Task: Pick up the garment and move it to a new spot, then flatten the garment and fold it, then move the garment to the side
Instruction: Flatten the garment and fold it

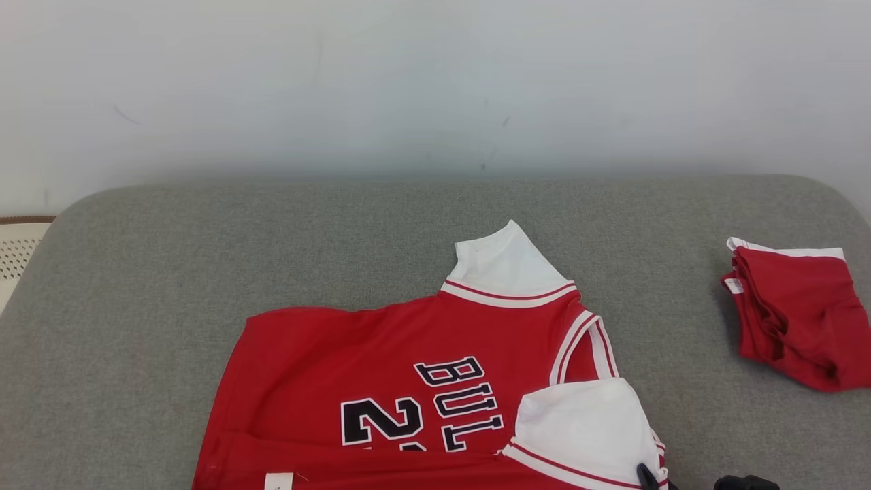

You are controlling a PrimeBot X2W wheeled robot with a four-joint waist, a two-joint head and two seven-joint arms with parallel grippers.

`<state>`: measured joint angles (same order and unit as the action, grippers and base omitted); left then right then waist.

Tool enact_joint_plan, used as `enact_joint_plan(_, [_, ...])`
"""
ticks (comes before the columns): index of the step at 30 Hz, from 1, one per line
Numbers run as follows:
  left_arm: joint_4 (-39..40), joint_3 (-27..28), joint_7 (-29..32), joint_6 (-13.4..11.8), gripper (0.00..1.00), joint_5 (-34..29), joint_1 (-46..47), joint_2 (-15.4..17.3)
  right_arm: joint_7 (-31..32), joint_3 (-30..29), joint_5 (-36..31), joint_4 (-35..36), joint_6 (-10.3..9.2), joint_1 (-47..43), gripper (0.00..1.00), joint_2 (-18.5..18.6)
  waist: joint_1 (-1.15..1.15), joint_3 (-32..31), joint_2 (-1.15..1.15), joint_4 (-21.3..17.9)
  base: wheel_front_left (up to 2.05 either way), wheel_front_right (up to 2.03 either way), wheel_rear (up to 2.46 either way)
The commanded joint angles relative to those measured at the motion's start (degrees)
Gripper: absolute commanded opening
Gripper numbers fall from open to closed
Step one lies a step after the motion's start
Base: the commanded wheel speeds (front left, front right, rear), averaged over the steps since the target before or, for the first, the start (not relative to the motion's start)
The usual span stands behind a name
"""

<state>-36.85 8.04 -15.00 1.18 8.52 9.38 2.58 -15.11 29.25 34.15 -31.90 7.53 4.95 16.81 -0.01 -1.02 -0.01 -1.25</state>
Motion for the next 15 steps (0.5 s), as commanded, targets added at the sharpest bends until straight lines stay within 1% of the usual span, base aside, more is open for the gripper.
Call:
enact_joint_plan(1, [-0.21, 0.54, -0.25, -0.36, 0.00, 0.01, -0.89, 0.62, -0.01, -0.78, 0.23, 0.34, -0.09, -1.31, 0.00, 0.95, 0.01, 0.14, 0.01, -0.17, 0.00, 0.00, 0.00])
enact_joint_plan(7, [-0.14, -0.04, -0.25, -0.22, 0.00, 0.37, -1.05, 0.61, -0.01, -2.14, 0.15, 0.86, -0.10, -1.85, 0.00, 1.08, 0.01, 0.38, 0.01, -0.56, 0.00, 0.00, 0.00])
enact_joint_plan(8, [0.11, -0.18, -0.24, -0.26, 0.18, 0.57, -0.96, 0.62, -0.01, -2.65, 0.12, 0.98, -0.10, -1.80, 0.65, 0.95, 0.01, 0.47, 0.01, -0.58, 0.00, 0.00, 0.00])
enact_joint_plan(9, [0.53, -0.25, -0.24, -0.19, 0.47, 0.93, -0.84, 0.63, -0.01, -3.19, -0.41, 1.36, -0.09, -1.58, 1.00, 0.95, 0.01, 0.57, 0.01, -0.56, 0.00, 0.00, 0.00])
enact_joint_plan(10, [1.05, -0.48, -0.25, -0.21, 1.00, 0.96, -0.78, 0.60, -0.01, -3.80, -0.90, 1.87, -0.09, -1.29, 1.00, 0.94, 0.01, 0.69, 0.01, -0.50, 0.00, 0.00, 0.00])
enact_joint_plan(15, [4.16, -1.77, -0.24, -0.26, 1.00, 1.39, -1.51, 0.40, 0.00, -8.55, -4.02, 3.76, -0.08, -0.78, 1.00, 0.38, 0.01, 1.42, 0.01, -0.01, 0.00, 0.00, 0.00])
